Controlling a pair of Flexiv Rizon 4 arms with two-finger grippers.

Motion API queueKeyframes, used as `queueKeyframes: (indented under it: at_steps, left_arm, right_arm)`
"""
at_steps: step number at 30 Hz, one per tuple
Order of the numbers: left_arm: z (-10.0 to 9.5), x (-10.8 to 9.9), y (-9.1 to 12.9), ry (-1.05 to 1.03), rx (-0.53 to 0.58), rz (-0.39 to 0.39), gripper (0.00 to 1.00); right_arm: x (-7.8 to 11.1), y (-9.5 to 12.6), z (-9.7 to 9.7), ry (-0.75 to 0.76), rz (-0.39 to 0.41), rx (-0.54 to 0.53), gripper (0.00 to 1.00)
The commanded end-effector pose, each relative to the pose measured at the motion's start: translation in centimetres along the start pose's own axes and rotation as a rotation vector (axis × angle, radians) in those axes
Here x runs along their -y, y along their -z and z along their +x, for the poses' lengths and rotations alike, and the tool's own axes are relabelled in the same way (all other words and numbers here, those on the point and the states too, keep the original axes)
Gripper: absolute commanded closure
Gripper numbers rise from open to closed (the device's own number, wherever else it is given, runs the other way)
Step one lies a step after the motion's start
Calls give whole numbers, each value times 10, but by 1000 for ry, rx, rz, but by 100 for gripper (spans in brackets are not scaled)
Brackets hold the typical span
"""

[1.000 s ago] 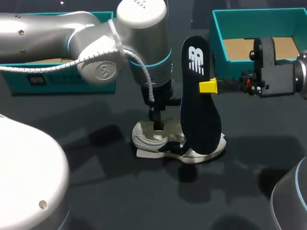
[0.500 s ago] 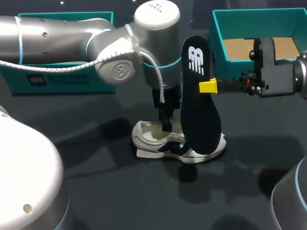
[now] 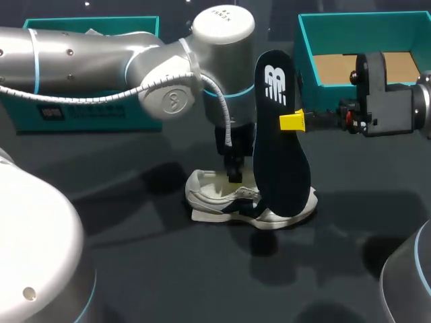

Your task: Take the shoe out of the shoebox, open the shoe tongue, remove and reinsert the insole, then place the shoe into the shoebox

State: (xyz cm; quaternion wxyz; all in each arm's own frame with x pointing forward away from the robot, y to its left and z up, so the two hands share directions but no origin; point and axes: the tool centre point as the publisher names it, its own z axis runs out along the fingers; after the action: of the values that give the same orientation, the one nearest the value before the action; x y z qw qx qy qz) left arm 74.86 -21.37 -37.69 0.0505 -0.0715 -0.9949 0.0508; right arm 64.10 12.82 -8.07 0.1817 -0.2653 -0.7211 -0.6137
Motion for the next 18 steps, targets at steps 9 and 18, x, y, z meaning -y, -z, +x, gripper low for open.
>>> queueKeyframes:
  at_steps: [9,18]
  left_arm:
    - [-2,2,16,-87,-53,22,100]
    - [-4,9,41,-282,-119,9,100]
  right_arm:
    - [0,-2,0,-1,0,2,100]
    - [0,-2,0,-1,0,2,100]
